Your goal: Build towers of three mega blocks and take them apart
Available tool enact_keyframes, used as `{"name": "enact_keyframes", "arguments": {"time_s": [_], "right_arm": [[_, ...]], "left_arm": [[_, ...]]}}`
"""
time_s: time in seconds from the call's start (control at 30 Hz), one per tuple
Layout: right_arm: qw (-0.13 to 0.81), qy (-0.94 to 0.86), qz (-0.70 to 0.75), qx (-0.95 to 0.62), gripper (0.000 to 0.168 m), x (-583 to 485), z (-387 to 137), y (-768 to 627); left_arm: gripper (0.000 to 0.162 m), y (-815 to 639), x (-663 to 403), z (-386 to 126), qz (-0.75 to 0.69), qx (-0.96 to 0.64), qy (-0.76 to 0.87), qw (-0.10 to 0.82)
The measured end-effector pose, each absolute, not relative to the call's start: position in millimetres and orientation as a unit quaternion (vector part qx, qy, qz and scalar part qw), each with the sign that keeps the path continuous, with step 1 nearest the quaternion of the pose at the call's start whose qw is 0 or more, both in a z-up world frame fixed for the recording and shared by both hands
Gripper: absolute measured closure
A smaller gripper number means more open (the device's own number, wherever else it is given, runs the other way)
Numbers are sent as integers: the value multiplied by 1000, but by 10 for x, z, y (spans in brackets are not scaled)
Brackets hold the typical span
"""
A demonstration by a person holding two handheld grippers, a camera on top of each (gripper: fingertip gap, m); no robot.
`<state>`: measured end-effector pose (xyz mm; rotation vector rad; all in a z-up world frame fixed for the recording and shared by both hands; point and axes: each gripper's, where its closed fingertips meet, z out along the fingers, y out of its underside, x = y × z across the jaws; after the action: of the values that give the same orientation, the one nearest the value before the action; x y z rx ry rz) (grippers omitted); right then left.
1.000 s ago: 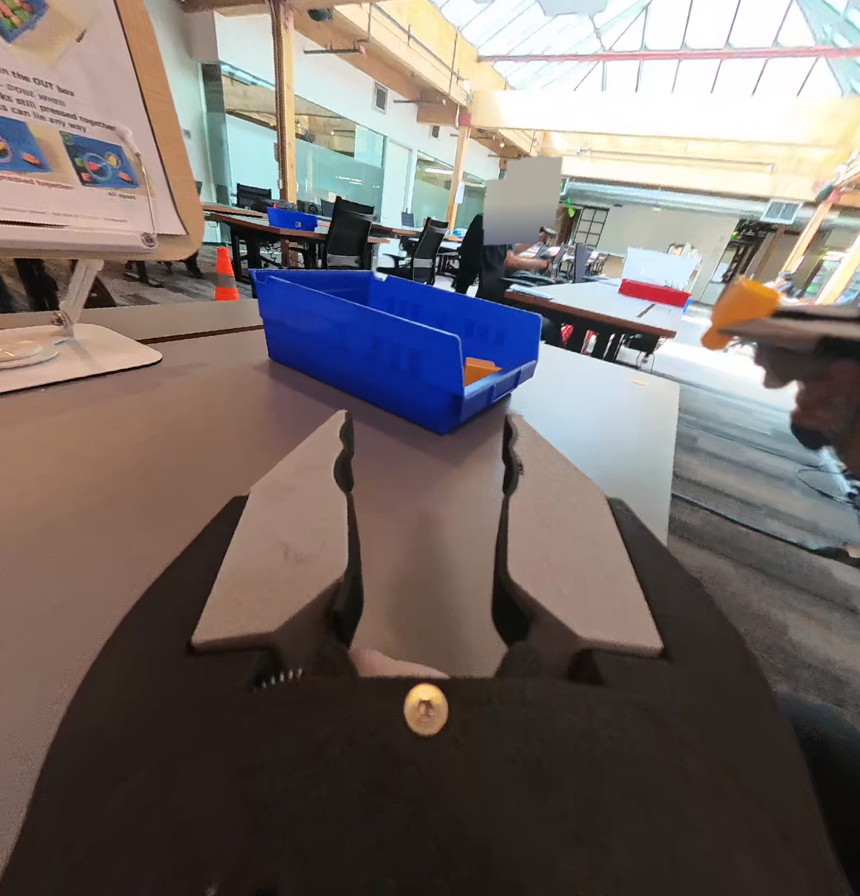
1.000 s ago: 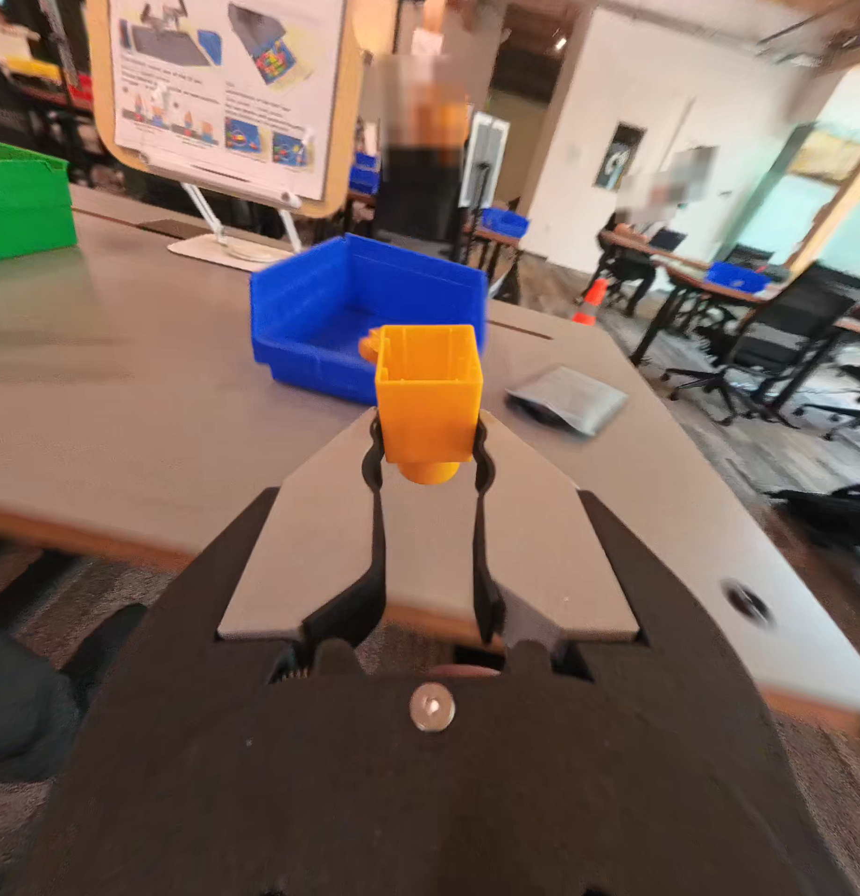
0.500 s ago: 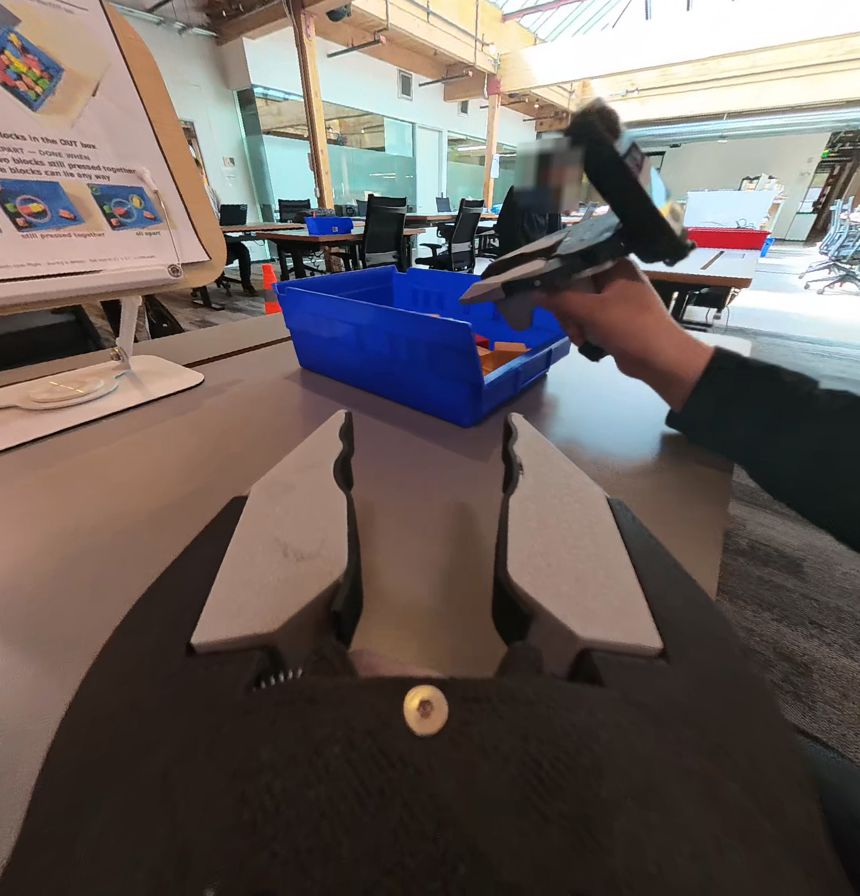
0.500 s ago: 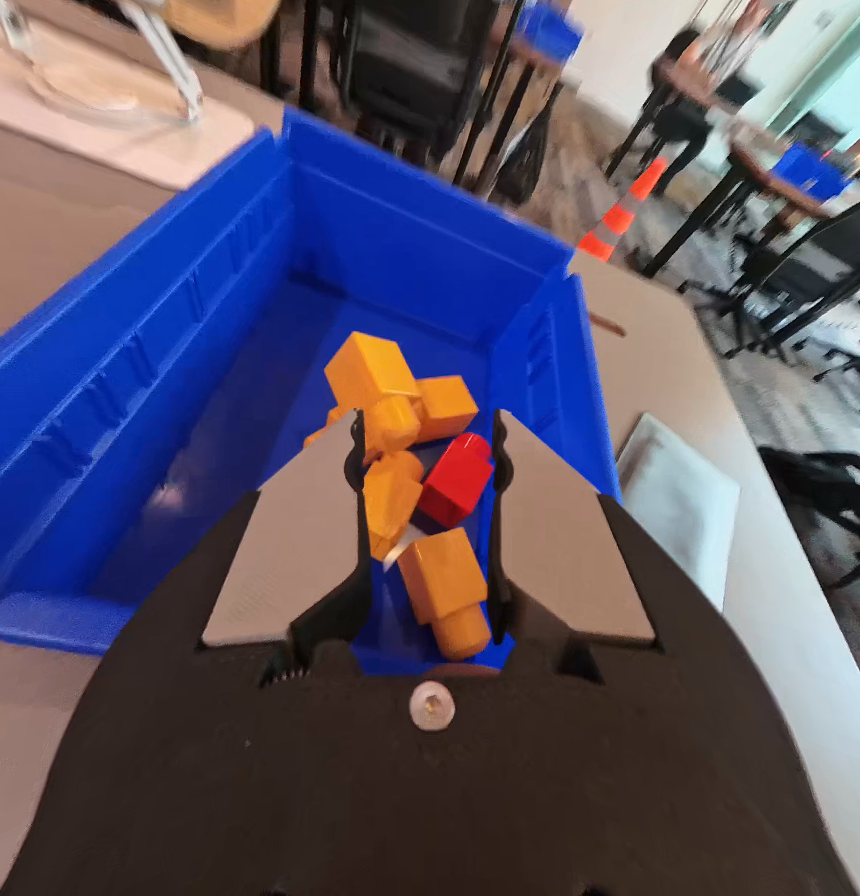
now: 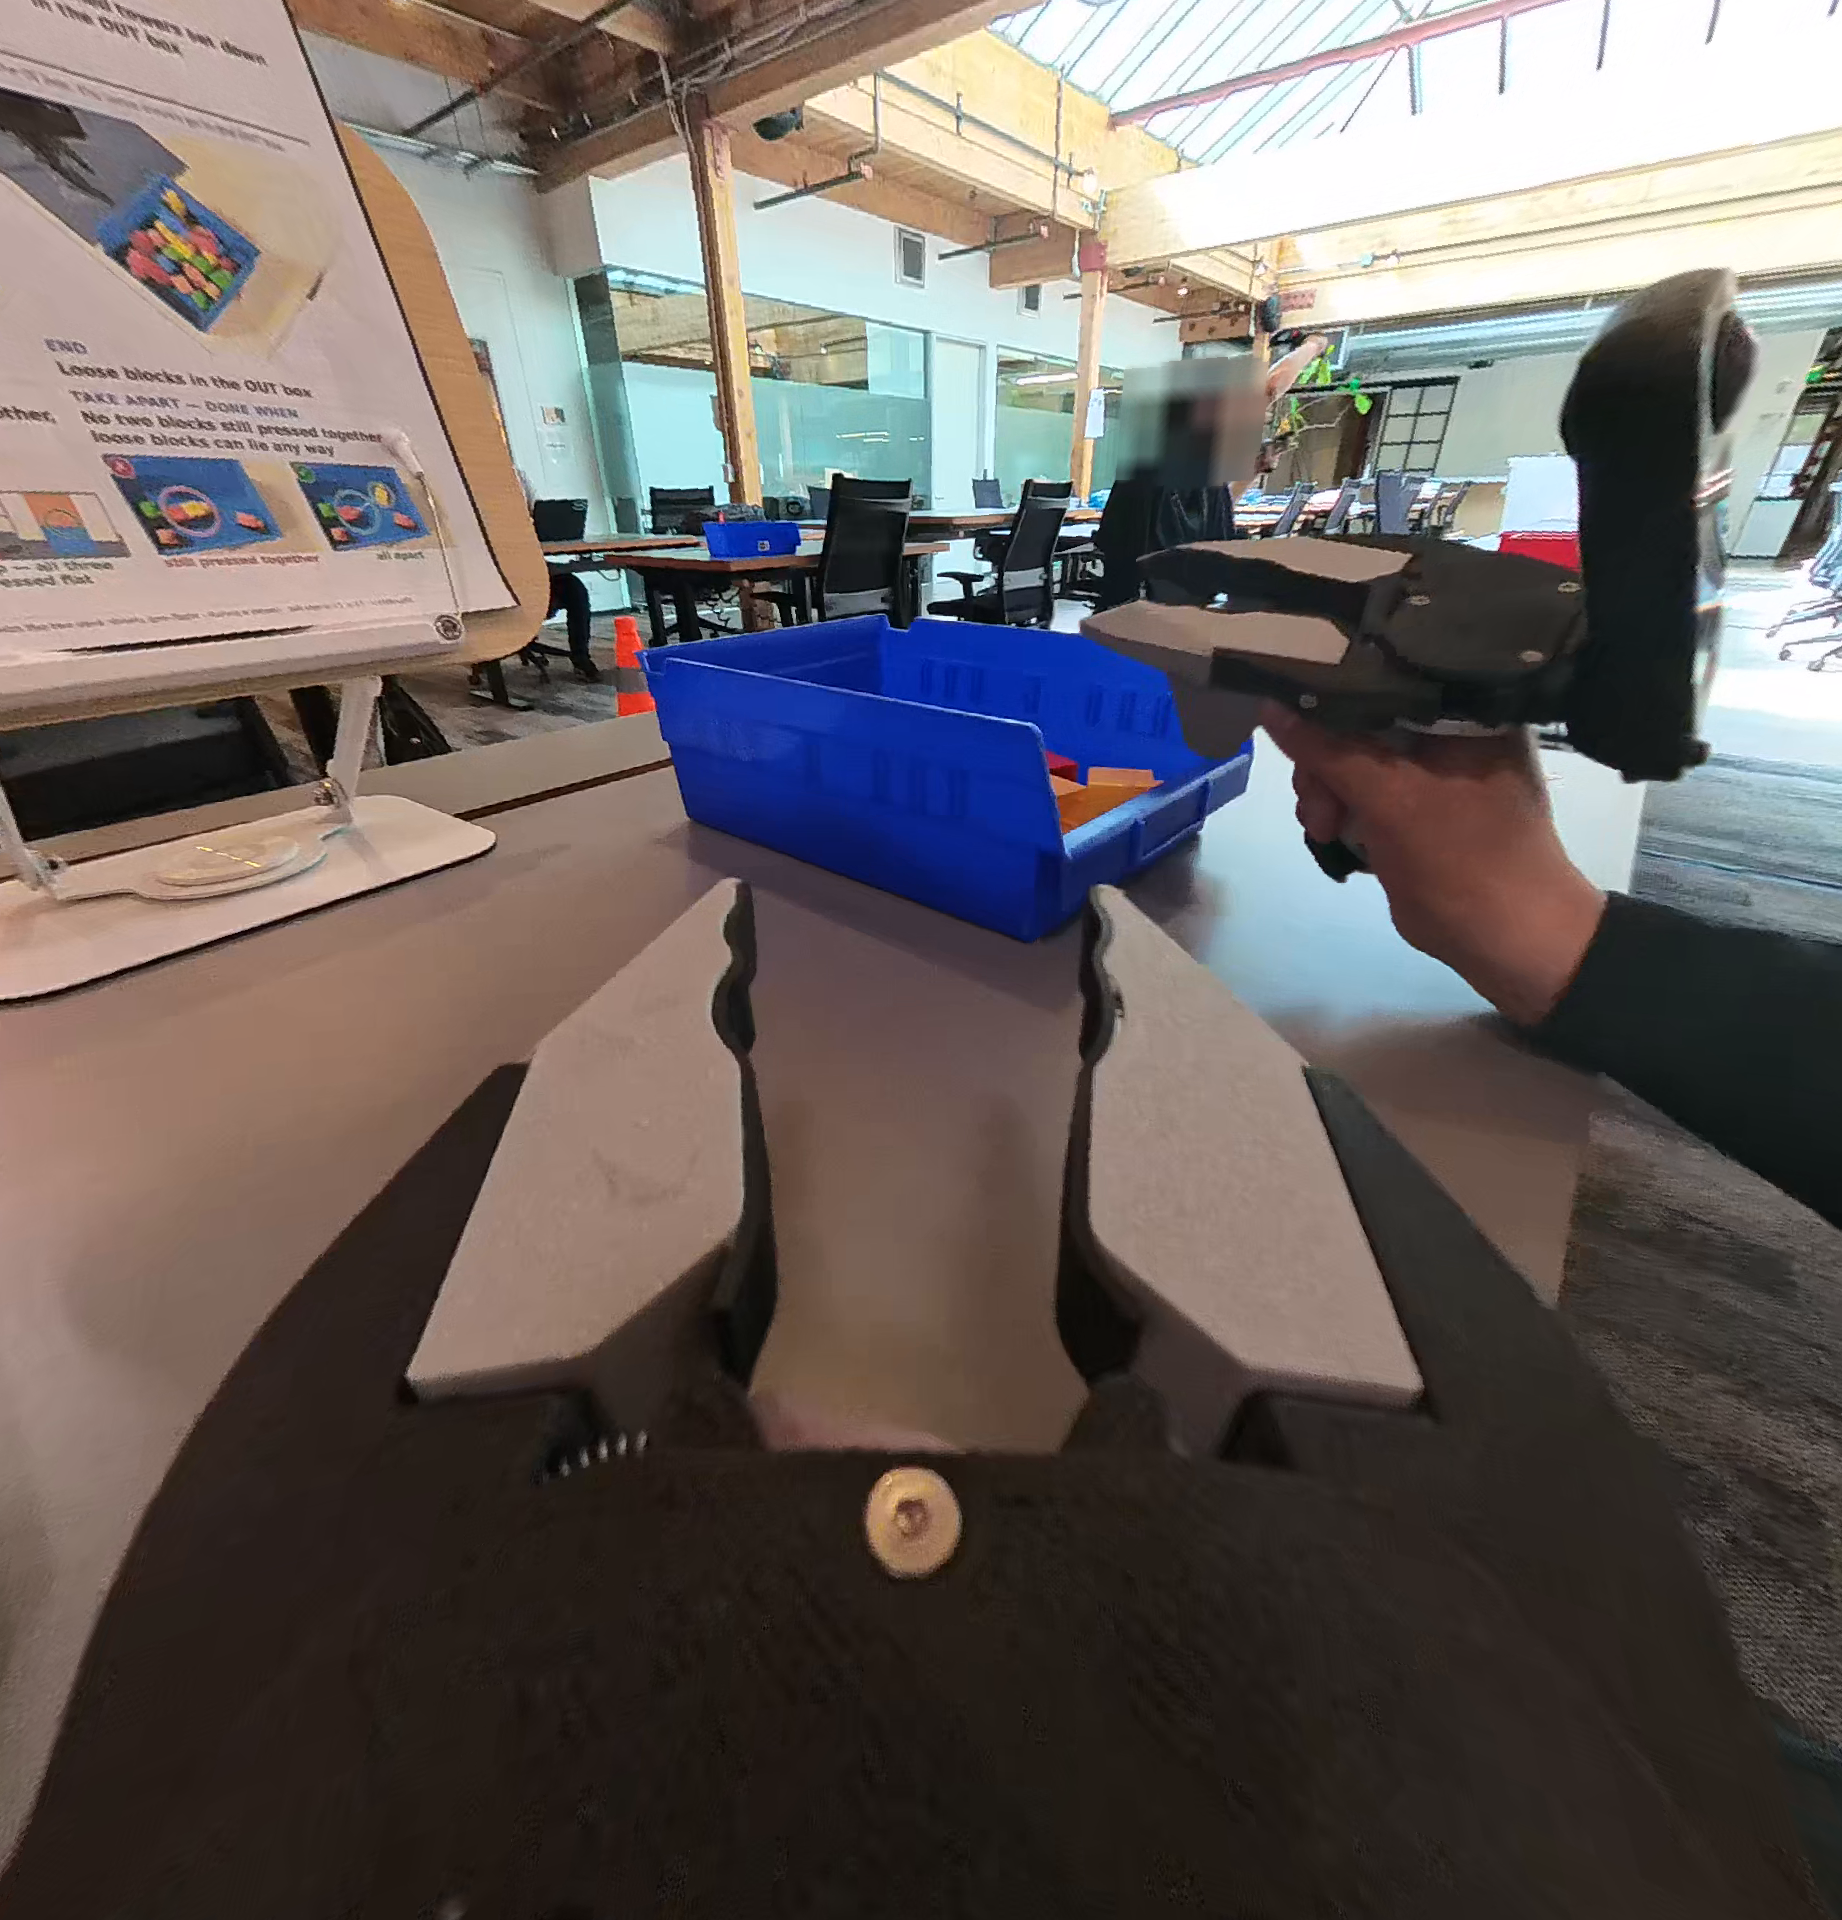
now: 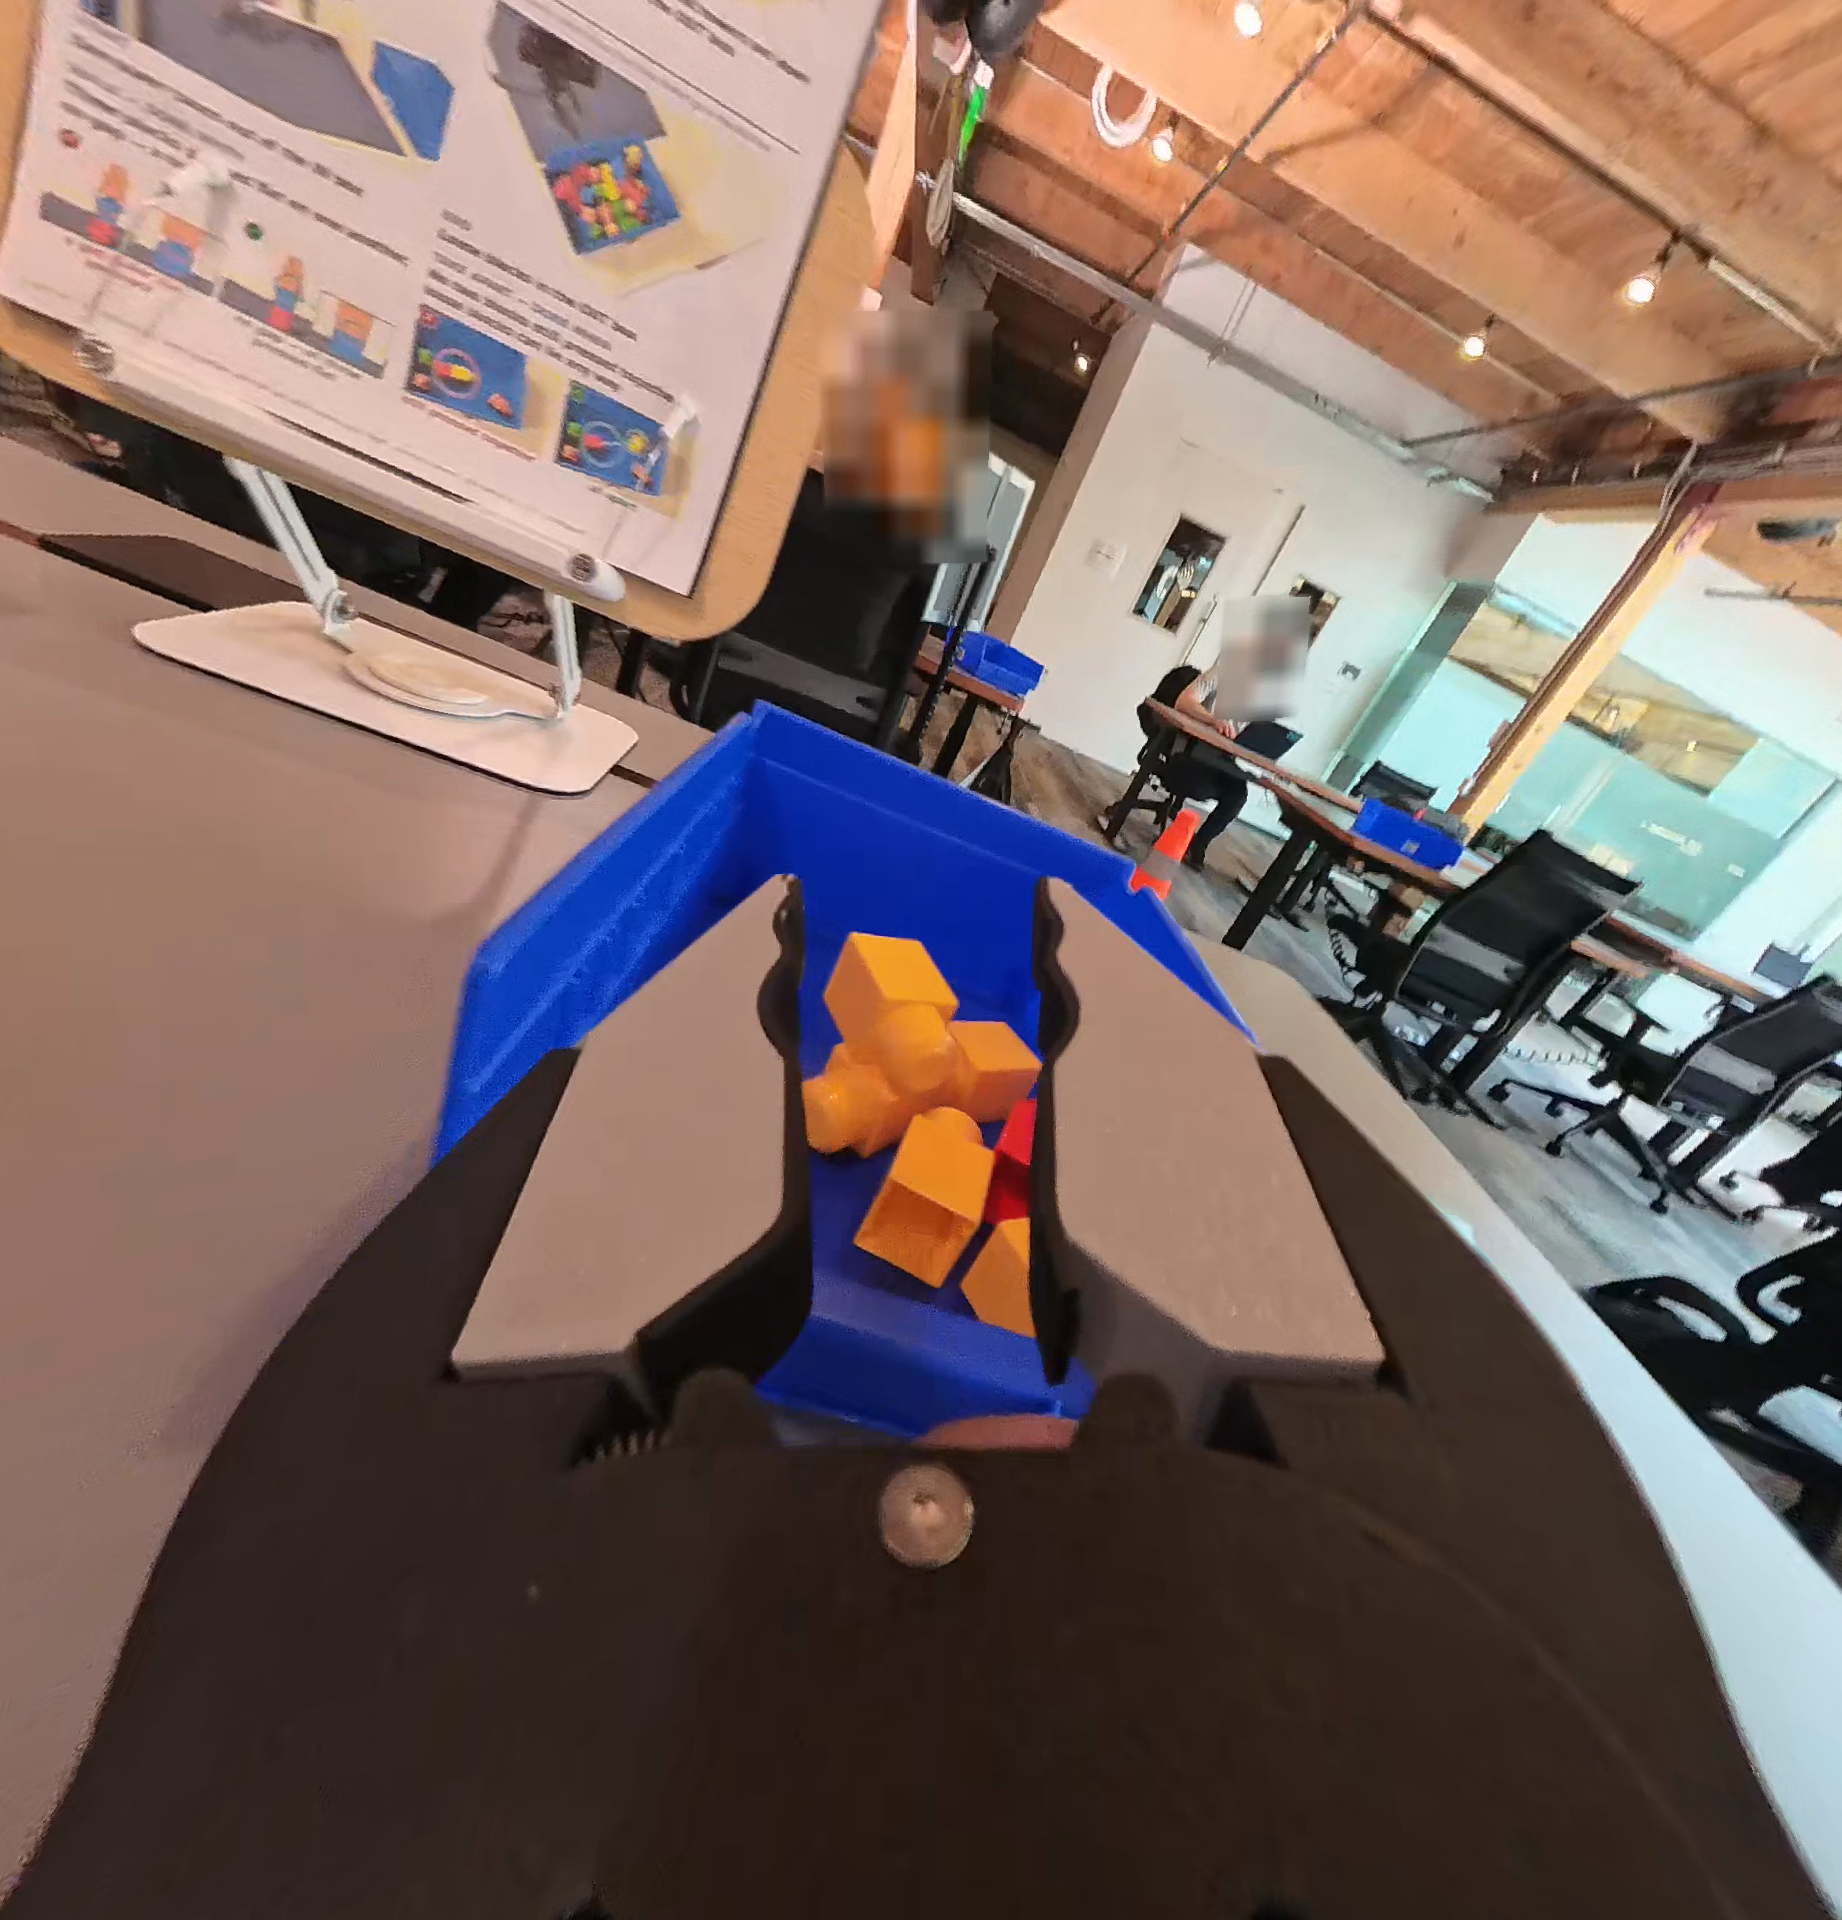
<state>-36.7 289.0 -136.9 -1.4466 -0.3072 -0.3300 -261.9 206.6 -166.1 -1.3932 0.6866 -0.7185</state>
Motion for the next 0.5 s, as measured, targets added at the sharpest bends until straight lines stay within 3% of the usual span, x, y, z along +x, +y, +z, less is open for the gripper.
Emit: {"name": "enact_keyframes", "arguments": {"time_s": [0.1, 0.23, 0.37, 0.5], "right_arm": [[728, -163, -138, -651, 129, -635, -1390, 2840], [730, -216, 16, -648, 128, -1354, -1282, 2792], [696, -309, 112, -638, 115, -2272, -1168, 2966], [669, -378, 167, -618, 117, -2978, -1405, 3175]], "left_arm": [[101, 2059, -2713, -1650, -315, -614, 296, 660], [96, 2118, -2988, -1672, -321, -624, 294, 649], [95, 2184, -3318, -1687, -319, -632, 288, 645], [100, 2097, -3415, -1641, -312, -614, 292, 664]]}}
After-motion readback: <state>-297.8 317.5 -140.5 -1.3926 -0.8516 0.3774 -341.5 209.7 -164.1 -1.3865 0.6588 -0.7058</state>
